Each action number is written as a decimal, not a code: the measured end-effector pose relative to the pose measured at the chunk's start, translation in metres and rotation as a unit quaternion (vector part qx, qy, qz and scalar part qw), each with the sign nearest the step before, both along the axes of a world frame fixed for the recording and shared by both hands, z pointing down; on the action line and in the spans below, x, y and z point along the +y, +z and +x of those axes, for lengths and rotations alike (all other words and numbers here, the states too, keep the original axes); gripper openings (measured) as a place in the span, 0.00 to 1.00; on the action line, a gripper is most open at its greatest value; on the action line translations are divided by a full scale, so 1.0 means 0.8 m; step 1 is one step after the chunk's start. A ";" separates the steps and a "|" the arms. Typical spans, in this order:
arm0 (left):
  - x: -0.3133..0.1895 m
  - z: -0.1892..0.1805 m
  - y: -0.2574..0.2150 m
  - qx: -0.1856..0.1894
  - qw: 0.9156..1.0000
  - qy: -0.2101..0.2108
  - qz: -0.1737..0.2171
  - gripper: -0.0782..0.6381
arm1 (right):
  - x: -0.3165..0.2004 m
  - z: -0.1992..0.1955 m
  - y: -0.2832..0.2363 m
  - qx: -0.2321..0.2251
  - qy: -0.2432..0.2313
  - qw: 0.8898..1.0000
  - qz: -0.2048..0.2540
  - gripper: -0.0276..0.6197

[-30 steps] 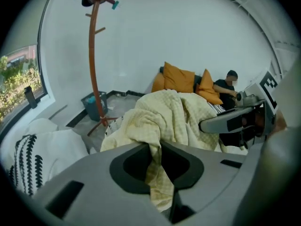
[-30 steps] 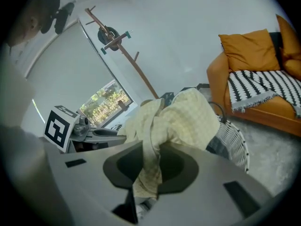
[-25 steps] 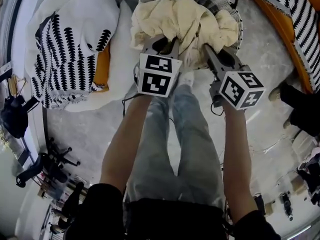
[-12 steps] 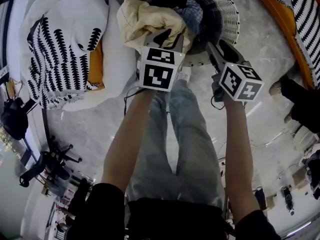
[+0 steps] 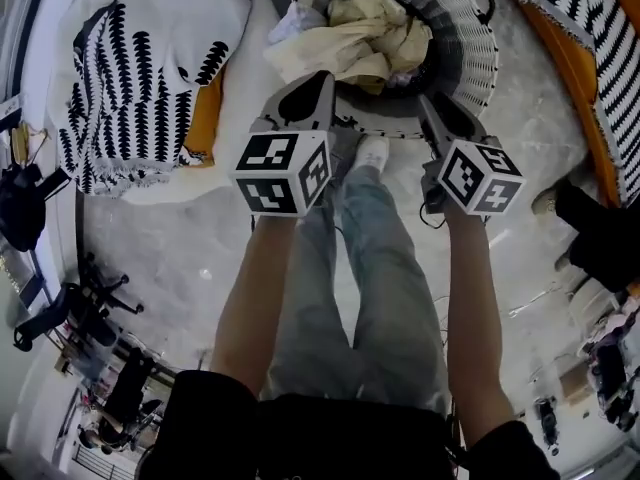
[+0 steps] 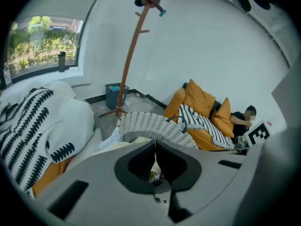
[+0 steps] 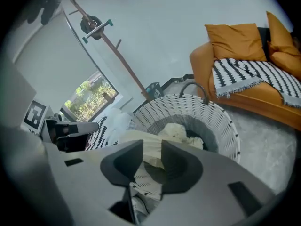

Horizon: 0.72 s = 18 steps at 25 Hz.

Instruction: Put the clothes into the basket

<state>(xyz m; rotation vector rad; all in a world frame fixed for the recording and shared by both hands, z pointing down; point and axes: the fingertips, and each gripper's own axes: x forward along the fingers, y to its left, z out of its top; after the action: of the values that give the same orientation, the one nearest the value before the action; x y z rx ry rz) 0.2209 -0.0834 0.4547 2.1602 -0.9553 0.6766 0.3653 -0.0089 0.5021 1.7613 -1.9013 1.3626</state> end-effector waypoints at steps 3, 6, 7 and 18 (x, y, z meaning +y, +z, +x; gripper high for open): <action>-0.015 -0.047 -0.028 0.026 0.998 -0.052 0.016 0.12 | -0.014 -0.033 -0.014 -0.005 -0.020 1.000 0.012 0.18; -0.030 -0.091 -0.066 0.051 0.993 -0.095 0.049 0.12 | -0.037 -0.074 -0.043 -0.017 -0.051 0.998 0.039 0.10; -0.033 -0.107 -0.081 0.056 0.991 -0.109 0.059 0.12 | -0.044 -0.092 -0.058 -0.026 -0.064 0.996 0.053 0.09; -0.032 -0.315 -0.267 0.078 0.944 -0.285 0.147 0.12 | -0.100 -0.281 -0.263 -0.061 -0.209 0.961 0.172 0.07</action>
<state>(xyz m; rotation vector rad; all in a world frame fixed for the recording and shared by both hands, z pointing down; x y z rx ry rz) -0.0307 -0.1089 0.2415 1.9843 -1.5779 0.0818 0.1401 -0.0891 0.2920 1.3038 -2.5213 1.0534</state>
